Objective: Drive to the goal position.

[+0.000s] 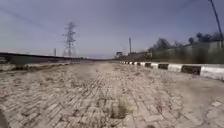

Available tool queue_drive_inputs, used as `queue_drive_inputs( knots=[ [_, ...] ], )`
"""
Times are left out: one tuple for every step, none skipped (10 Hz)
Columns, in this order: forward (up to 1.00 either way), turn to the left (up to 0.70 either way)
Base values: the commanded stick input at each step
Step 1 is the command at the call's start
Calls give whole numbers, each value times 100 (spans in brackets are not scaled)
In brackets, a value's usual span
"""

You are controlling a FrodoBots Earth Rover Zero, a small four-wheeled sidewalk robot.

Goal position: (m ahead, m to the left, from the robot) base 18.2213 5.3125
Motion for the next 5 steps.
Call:
queue_drive_inputs(
  knots=[
    [100, 0],
    [100, 0],
    [100, 0],
    [100, 0],
    [100, 0]
  ],
)
